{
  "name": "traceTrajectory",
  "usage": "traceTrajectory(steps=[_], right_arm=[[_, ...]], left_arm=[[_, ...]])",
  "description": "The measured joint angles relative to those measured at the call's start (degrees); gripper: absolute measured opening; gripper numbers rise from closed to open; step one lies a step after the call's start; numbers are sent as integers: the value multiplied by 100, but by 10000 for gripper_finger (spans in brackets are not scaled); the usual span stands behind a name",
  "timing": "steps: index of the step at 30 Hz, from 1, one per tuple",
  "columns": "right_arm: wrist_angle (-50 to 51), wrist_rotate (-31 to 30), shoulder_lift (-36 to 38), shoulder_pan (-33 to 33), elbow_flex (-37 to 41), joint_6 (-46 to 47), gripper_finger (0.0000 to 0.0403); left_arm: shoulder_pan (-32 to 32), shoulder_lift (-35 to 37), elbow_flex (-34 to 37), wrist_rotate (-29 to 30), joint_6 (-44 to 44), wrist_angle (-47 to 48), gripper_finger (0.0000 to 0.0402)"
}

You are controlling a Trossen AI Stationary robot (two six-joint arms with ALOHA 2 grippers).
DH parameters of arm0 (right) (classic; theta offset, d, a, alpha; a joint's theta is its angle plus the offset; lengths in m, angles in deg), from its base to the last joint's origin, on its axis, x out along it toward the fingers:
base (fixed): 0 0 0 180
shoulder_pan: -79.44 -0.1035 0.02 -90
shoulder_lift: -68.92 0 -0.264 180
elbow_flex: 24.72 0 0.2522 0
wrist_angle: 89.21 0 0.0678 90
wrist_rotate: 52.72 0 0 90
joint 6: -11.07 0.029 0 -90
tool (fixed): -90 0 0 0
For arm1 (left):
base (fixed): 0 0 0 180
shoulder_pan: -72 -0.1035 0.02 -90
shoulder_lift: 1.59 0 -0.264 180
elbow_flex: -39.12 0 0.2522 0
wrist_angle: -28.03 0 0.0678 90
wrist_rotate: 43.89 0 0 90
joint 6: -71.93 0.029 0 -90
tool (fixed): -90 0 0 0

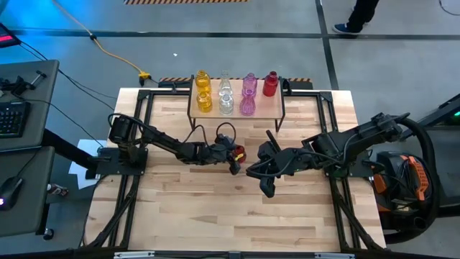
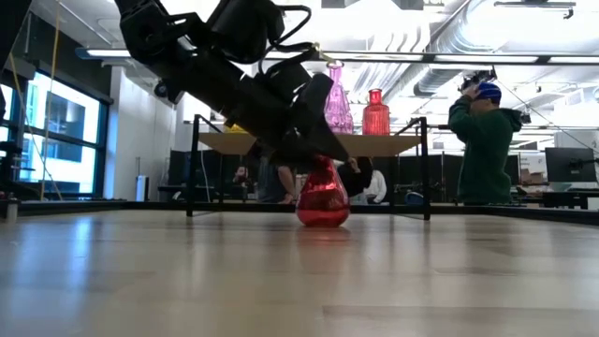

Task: Sort vases onto shelf
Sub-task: Put the red vase on the shelf aligned with the other red vase

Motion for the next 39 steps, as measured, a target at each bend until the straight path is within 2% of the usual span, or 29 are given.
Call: traceTrajectory(steps=[5,9,16,20,33,39], right_arm=[[0,0,0,0,0,32,71],[-1,0,0,0,0,30,71],[0,0,-2,0,0,30,71],[3,1,-2,0,0,30,71],[306,4,-4,0,0,19,71],[452,13,-4,0,0,-64,71]], left_arm=[[-1,40,0,-181,32,143,214],[4,90,4,-247,-149,660,214],[4,152,0,-314,-157,762,214],[4,430,-13,-435,-97,969,214],[60,1656,0,-472,-154,3095,214],[128,2274,-2,-483,-240,3735,214]])
